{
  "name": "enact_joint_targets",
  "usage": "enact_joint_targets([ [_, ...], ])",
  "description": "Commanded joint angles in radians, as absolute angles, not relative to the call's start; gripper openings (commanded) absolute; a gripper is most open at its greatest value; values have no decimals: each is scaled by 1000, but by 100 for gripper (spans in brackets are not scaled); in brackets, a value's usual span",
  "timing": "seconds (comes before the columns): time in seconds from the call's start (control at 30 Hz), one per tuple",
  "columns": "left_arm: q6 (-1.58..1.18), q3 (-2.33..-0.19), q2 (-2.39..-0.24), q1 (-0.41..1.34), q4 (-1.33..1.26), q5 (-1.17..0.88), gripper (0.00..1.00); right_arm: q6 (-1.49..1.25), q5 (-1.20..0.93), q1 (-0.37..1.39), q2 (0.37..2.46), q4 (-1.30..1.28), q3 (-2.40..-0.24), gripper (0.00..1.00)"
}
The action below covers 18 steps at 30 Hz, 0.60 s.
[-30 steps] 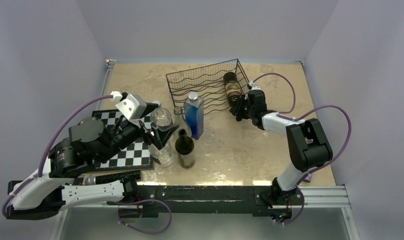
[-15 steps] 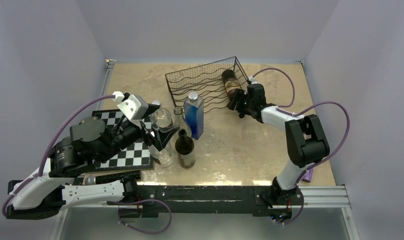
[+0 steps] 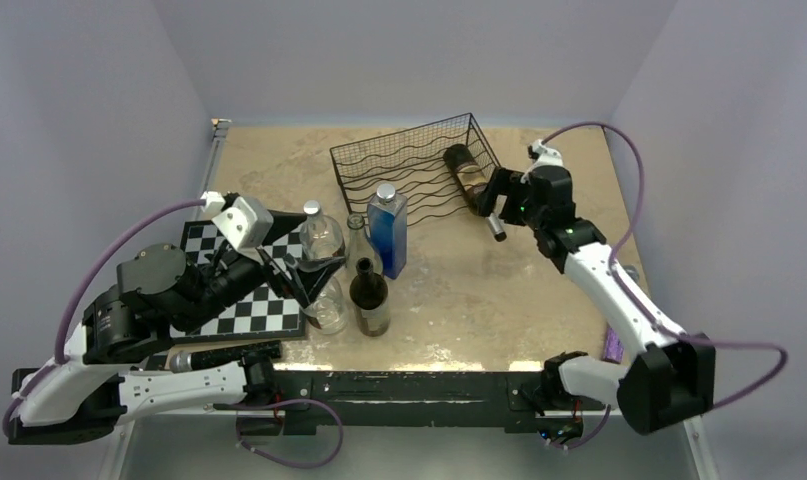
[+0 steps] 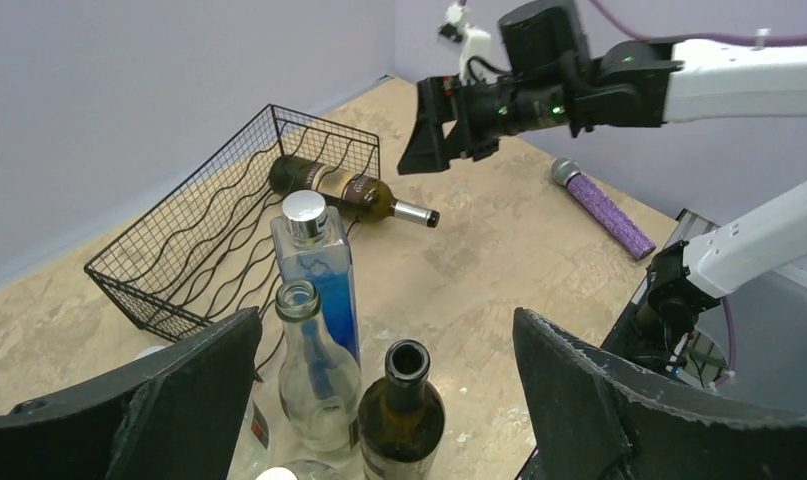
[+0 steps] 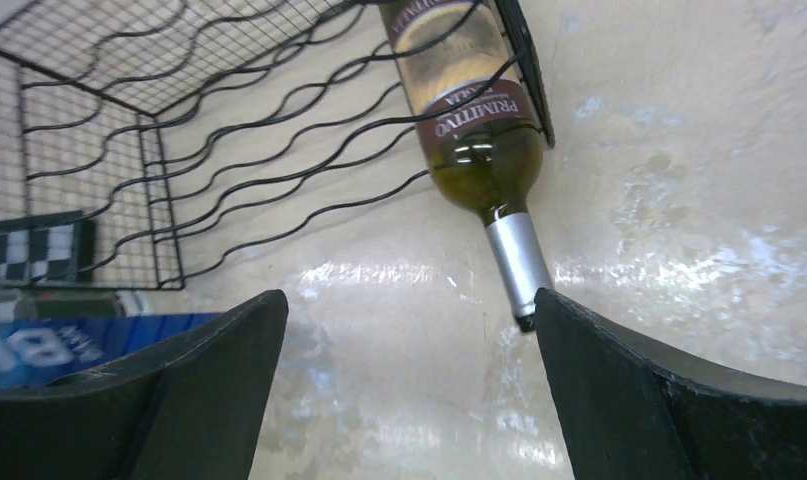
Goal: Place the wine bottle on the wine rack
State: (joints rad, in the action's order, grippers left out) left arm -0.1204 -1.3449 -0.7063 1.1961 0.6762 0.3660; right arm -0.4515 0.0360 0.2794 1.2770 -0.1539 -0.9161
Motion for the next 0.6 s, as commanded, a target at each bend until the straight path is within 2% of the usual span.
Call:
enact_joint_targets([
  [0.0,-128,-1321,-666,1192,665,339,99,-364,29,296,1097,-417,-1013,98],
  [0.17,-142,-1308,-639,1192,692,312,99,-347,-40,375,957,-572,-1065,98],
  [0.37,-128,-1305,-621,1192,760,305,99,-327,26,612,941,-695,-1164,97],
  [0.57,-127,-1302,-584,1192,790,329,99,-298,19,859,961,-629,-1211,94],
])
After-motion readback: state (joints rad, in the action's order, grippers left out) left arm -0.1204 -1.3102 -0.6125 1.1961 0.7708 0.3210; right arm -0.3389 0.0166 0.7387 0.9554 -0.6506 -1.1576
